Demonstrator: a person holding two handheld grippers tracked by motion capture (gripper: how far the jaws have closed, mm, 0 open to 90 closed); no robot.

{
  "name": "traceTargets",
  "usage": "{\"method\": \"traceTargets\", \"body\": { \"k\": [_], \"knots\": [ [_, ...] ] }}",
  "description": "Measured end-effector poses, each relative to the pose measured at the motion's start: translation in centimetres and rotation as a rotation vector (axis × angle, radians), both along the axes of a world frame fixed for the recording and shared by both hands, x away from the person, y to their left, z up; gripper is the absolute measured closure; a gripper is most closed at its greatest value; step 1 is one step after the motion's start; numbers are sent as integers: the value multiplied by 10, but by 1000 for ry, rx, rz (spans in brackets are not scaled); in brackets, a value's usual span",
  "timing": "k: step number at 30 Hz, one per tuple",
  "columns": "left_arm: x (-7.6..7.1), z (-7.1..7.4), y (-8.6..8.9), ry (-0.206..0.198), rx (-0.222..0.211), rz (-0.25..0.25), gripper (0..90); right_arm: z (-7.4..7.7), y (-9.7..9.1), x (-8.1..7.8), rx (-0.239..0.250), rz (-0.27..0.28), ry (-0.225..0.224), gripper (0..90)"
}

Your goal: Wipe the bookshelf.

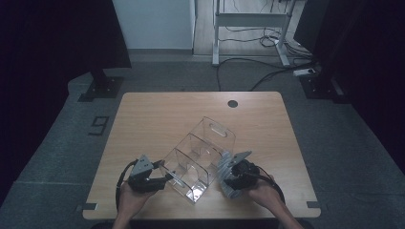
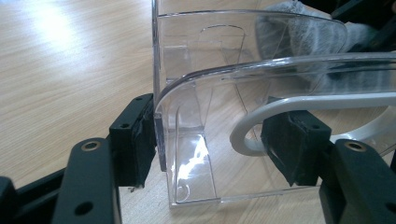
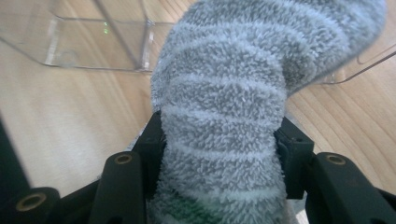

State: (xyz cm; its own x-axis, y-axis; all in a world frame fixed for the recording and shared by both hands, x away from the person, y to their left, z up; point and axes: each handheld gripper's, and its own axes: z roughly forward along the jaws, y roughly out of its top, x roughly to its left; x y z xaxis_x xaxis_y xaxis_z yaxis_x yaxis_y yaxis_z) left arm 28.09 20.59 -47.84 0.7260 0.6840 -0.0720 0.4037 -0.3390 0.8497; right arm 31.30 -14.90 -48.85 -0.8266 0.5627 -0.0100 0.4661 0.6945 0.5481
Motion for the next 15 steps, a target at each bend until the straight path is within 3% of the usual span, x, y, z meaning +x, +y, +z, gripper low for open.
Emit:
{"method": "traceTargets", "body": {
  "k": [5, 15],
  "knots": [
    [0, 1, 2, 1, 1, 12, 412, 16, -3, -9, 35, 11, -13, 483],
    [-1, 0, 1, -5, 0, 19, 422, 55, 5, -17, 111, 65, -38, 483]
  ]
}}
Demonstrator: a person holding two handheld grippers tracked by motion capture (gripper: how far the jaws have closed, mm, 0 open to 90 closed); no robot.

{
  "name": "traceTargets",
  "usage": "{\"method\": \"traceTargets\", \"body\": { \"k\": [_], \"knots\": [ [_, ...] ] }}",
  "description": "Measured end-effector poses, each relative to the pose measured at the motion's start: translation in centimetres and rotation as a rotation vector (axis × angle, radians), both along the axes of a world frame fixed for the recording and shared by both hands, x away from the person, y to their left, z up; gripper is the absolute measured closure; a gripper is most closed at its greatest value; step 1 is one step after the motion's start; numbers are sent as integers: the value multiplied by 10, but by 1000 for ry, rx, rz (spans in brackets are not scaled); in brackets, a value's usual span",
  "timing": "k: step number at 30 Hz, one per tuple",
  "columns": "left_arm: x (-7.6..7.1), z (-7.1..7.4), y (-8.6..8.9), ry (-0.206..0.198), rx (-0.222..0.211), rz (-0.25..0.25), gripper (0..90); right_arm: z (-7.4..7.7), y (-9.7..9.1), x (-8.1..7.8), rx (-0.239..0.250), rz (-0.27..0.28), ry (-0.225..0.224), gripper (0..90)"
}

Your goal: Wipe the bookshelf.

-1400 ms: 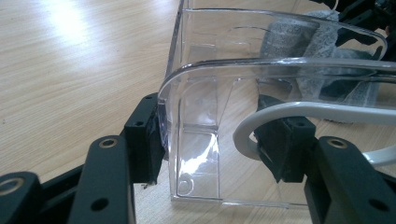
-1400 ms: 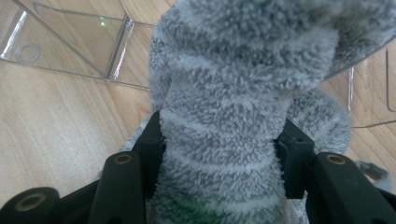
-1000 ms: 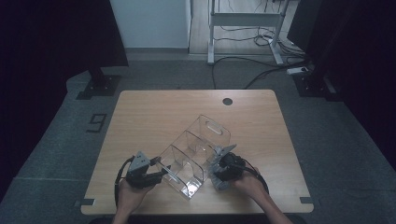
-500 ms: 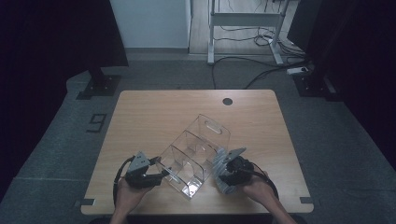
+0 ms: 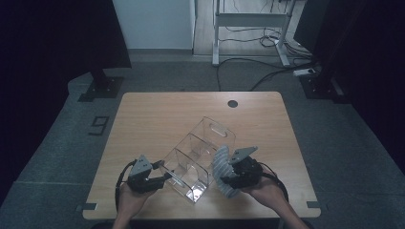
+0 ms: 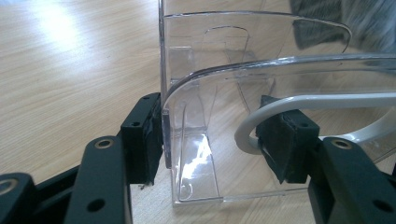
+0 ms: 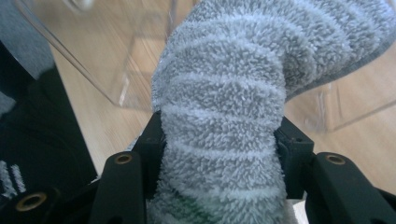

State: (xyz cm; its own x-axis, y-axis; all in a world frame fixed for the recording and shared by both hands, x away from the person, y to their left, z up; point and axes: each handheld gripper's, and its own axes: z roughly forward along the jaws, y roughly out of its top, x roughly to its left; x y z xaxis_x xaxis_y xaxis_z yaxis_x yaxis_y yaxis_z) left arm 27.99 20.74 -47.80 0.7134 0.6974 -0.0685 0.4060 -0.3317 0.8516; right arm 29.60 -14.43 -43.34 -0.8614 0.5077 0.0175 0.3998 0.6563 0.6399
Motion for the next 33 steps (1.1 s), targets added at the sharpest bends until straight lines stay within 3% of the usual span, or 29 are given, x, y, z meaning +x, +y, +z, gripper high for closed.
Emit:
{"method": "traceTargets", "body": {
  "k": [9, 16, 33],
  "knots": [
    [0, 0, 0, -1, -1, 0, 424, 41, 17, 7, 29, 37, -44, 483],
    [0, -1, 0, -3, -2, 1, 424, 57, 42, 18, 25, 64, -64, 483],
    [0, -1, 0, -3, -5, 2, 425, 54, 111, 56, 9, 96, -55, 483]
  ]
}}
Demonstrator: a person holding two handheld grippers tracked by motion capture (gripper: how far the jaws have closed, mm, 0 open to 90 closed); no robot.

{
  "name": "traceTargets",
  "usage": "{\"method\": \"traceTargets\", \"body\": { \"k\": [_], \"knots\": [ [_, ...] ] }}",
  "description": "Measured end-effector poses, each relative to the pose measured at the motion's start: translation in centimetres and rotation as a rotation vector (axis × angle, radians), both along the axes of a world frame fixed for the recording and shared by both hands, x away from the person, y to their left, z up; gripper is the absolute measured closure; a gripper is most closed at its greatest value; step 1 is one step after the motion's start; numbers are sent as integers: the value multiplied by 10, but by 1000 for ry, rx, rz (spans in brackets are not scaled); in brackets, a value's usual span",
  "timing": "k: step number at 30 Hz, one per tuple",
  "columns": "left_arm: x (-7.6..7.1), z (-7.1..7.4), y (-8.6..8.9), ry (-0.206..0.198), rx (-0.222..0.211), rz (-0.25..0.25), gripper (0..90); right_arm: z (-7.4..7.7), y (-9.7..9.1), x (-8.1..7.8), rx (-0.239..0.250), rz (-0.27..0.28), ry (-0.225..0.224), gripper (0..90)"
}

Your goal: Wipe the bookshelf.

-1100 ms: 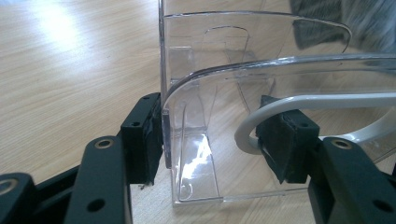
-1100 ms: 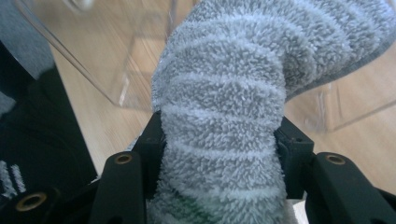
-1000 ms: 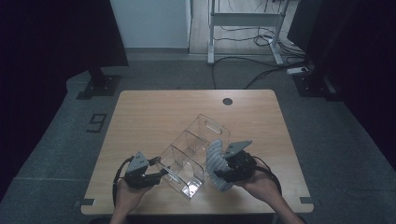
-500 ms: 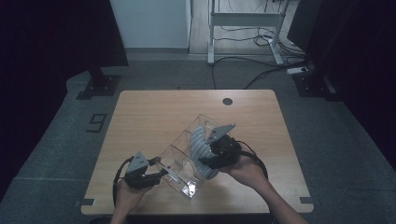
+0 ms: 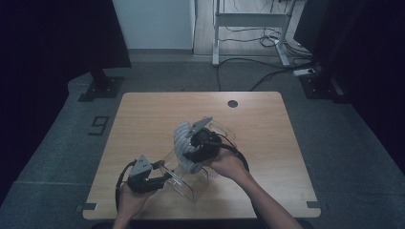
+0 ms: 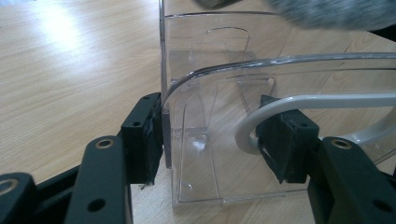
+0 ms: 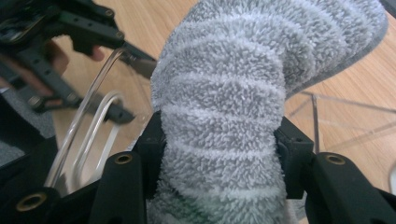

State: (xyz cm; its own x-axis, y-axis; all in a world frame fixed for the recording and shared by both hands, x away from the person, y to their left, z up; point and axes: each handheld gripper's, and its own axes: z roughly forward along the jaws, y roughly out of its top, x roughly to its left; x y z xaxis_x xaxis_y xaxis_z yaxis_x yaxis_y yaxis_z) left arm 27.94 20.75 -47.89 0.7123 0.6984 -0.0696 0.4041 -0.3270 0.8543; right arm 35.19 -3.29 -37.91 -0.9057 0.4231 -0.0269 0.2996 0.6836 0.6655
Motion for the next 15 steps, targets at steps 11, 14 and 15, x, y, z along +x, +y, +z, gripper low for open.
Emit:
{"method": "traceTargets", "body": {
  "k": [11, 14, 15],
  "knots": [
    [0, 0, 0, 0, -2, 1, 425, -15, 37, 20, -43, -22, -20, 483],
    [0, 0, 0, 0, -2, 1, 425, -20, 42, 23, -59, -22, -10, 486],
    [0, 0, 0, 0, -2, 2, 425, -21, 42, 23, -66, -20, -8, 488]
  ]
}}
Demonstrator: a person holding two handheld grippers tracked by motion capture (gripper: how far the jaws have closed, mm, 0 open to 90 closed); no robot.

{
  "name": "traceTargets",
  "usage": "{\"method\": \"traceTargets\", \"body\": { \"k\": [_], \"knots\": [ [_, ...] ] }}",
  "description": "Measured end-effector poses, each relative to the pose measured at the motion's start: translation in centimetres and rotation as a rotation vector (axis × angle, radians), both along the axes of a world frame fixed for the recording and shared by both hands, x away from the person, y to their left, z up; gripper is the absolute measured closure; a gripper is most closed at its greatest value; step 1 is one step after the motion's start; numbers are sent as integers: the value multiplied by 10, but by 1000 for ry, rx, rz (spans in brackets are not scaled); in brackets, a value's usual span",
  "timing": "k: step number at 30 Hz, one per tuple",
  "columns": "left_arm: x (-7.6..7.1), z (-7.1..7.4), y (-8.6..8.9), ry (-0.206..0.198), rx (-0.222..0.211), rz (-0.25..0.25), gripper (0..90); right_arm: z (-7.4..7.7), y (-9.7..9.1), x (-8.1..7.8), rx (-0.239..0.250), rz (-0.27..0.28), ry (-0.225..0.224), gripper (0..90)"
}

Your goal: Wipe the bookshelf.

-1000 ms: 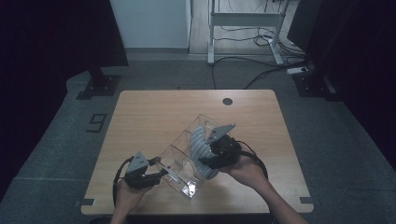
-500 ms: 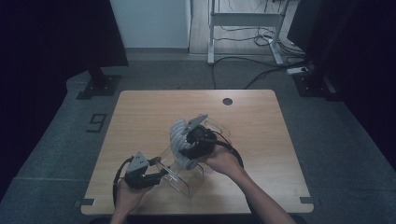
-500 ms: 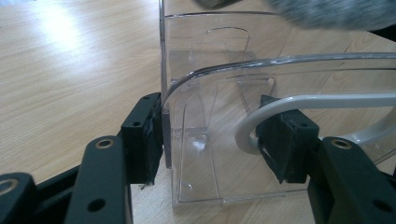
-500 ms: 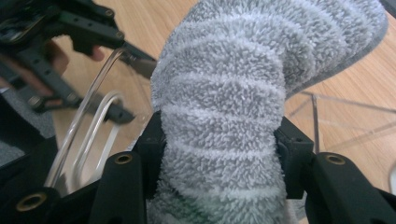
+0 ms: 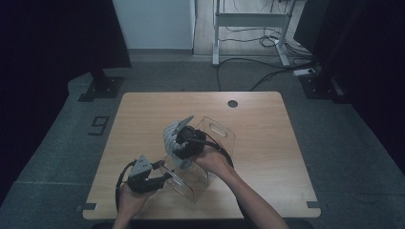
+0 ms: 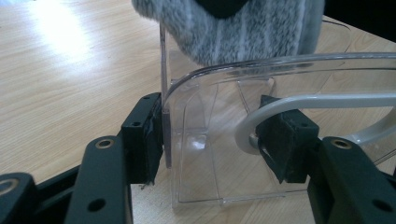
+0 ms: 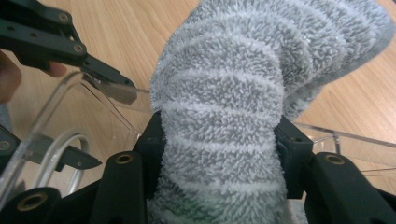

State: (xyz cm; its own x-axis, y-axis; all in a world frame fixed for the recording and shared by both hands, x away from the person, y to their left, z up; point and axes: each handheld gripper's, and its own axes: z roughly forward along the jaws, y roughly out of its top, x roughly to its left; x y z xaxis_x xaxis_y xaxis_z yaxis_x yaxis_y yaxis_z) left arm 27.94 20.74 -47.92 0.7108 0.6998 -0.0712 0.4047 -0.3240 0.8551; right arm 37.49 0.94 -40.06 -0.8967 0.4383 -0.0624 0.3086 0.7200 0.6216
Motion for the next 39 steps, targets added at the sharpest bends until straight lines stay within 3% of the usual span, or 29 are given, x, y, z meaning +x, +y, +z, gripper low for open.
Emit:
{"method": "traceTargets", "body": {
  "k": [14, 39],
  "knots": [
    [0, 1, -1, 15, 2, 12, 426, -4, -16, -10, -2, 12, 6, 489],
    [0, 0, -1, 21, -4, 14, 423, -13, -71, -51, 41, 29, -7, 485]
  ]
}}
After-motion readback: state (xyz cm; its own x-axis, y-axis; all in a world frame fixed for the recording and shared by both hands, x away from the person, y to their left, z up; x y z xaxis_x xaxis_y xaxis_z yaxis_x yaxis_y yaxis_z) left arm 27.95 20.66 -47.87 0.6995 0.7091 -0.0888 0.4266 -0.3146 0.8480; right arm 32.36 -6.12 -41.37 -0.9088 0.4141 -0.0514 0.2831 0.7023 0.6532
